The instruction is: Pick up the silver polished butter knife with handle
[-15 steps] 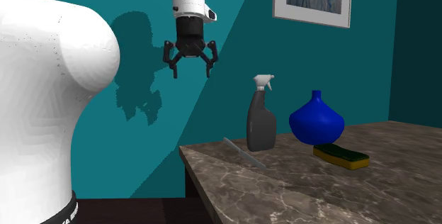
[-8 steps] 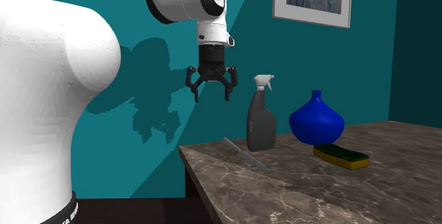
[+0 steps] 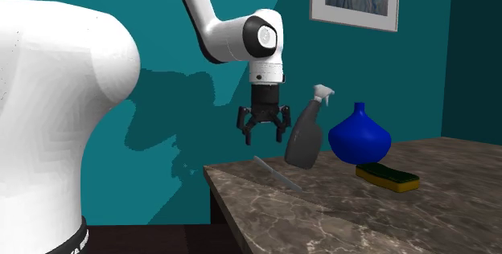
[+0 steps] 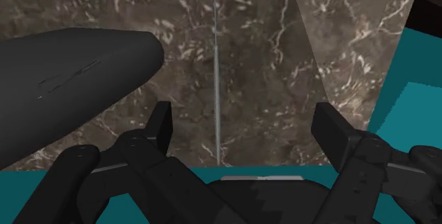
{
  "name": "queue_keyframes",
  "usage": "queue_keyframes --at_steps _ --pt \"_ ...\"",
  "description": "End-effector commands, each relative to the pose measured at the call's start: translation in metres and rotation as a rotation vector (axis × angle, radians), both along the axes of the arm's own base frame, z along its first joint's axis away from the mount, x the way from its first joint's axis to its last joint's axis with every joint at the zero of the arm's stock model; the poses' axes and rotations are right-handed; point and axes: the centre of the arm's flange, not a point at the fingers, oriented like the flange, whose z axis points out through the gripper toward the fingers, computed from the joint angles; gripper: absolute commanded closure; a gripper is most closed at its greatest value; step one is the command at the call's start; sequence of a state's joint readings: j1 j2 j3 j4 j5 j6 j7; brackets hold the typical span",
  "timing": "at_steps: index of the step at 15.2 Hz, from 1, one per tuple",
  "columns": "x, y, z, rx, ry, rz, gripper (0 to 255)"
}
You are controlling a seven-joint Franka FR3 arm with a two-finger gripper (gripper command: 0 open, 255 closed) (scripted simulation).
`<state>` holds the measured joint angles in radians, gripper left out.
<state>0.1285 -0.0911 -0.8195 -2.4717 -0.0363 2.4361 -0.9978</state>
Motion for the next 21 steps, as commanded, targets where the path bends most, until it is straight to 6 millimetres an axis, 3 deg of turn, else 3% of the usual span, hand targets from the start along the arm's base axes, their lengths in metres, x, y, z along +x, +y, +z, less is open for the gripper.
queue_keyframes --at_steps 1,10,11,21 --pt "0.008 -0.014 -0.018 -0.002 -0.002 0.028 0" --pt "0.008 -0.014 -0.058 -0.002 -0.002 0.028 0" --pt "0.008 -0.014 -0.058 -0.002 -0.002 0.028 255" --pt "0.008 -0.014 -0.053 -0.002 -0.002 0.028 255"
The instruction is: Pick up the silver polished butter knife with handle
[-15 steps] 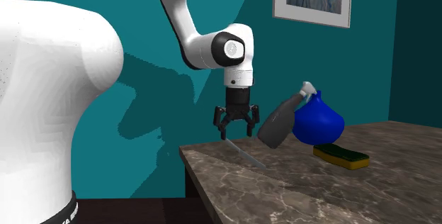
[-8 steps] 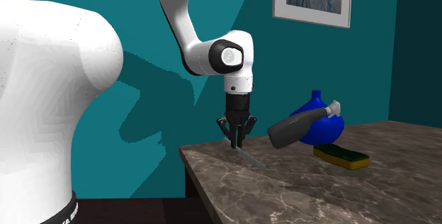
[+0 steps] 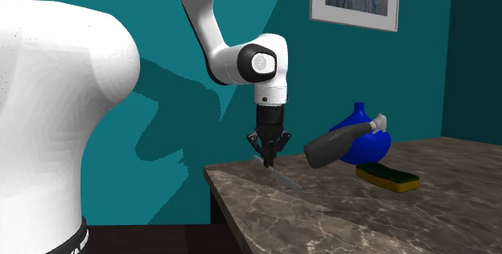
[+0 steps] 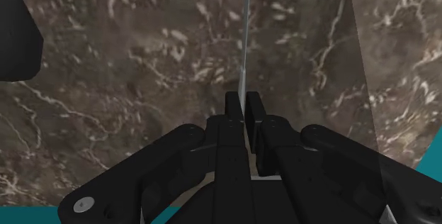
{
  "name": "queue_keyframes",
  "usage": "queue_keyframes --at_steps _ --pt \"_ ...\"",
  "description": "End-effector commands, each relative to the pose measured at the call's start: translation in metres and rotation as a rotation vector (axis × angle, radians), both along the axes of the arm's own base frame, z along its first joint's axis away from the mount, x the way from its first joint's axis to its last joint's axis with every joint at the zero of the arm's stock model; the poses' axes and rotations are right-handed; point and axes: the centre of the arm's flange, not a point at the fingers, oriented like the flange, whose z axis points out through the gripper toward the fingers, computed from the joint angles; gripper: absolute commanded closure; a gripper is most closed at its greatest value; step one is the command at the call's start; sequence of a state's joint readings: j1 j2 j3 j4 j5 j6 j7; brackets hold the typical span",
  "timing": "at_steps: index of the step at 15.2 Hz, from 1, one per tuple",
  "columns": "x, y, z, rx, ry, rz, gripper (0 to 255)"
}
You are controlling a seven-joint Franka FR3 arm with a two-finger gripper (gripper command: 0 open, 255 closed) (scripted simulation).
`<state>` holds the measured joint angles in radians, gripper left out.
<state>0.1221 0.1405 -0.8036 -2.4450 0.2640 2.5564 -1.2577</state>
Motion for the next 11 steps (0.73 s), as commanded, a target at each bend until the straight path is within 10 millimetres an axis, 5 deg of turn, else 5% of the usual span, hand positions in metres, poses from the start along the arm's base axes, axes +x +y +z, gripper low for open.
queue_keyframes --at_steps 1,11 --pt "0.000 0.000 0.008 0.000 0.000 0.000 255" --pt "0.000 0.000 0.061 0.000 0.000 0.000 255"
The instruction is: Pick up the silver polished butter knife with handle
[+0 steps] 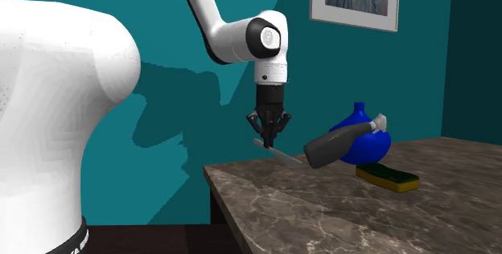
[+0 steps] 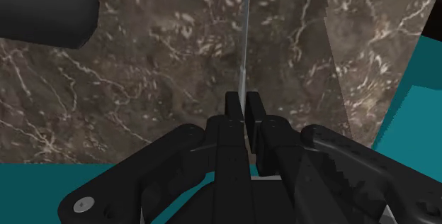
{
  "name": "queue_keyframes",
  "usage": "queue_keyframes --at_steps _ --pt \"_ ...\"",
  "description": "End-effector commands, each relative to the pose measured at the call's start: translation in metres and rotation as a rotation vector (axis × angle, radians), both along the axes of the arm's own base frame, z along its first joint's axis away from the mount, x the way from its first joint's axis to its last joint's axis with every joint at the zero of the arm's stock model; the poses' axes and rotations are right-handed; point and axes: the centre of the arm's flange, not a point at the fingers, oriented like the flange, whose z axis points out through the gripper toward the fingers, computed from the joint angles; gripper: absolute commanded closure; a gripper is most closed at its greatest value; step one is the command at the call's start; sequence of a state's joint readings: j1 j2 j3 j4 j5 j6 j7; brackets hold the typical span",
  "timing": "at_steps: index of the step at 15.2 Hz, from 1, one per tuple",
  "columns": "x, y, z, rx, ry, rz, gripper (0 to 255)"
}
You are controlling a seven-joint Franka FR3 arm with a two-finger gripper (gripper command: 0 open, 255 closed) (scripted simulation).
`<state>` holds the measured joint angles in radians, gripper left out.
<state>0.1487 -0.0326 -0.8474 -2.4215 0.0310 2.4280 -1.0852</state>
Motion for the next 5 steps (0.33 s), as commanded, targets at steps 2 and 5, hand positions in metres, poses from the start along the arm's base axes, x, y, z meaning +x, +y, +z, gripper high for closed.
queue_keyframes --at_steps 2,5 --pt "0.000 -0.001 0.016 0.000 0.001 0.000 255" --pt "0.000 -0.001 0.022 0.000 0.001 0.000 255"
